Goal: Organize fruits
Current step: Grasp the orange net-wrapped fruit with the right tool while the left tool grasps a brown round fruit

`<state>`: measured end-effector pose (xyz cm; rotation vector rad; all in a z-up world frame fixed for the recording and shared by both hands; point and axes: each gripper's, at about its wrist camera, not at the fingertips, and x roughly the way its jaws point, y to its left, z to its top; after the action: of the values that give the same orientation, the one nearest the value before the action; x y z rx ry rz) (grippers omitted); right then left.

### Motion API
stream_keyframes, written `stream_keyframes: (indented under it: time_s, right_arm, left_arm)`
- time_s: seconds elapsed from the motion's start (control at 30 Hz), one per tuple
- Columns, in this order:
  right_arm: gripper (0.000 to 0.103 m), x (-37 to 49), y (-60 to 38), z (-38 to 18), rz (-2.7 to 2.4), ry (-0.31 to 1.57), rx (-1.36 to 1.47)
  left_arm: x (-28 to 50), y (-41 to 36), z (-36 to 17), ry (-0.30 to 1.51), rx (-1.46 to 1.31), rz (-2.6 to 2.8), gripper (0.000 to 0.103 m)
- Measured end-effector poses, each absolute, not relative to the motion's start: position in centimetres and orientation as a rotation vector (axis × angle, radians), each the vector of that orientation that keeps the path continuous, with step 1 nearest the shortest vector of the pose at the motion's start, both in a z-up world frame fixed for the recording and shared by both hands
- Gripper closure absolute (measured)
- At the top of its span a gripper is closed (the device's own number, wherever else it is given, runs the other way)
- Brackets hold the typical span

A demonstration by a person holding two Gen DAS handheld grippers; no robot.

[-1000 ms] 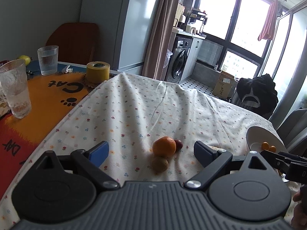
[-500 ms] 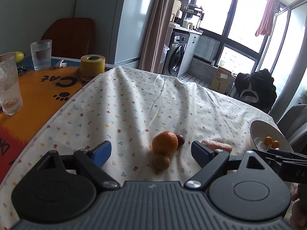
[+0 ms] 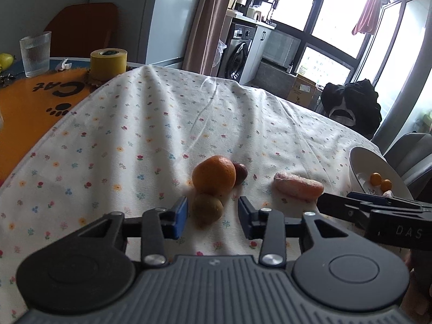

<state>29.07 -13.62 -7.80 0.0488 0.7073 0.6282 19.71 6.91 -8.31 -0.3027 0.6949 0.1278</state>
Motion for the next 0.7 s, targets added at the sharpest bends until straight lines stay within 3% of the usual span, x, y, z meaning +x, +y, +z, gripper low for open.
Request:
stream_keyframes:
  time_s: [0.3, 0.4, 0.7]
  right_arm:
    - [0.03, 30.0, -12.9, -8.4, 0.626, 0.729, 0.037]
    - [0.03, 30.3, -12.5, -8.6, 0.625, 0.738, 0.03]
    - [0.031, 31.1, -11.0, -9.6, 0.617, 0.767, 0.002]
  left_arm:
    - [20.7, 7.0, -9.4, 0.709, -0.3, 0.135, 0.072]
    - [20.8, 7.3, -9.3, 0.711, -0.307, 0.145, 0.08]
    - [20.3, 9.0, -8.8, 0.691, -0.335, 0.167, 0.08]
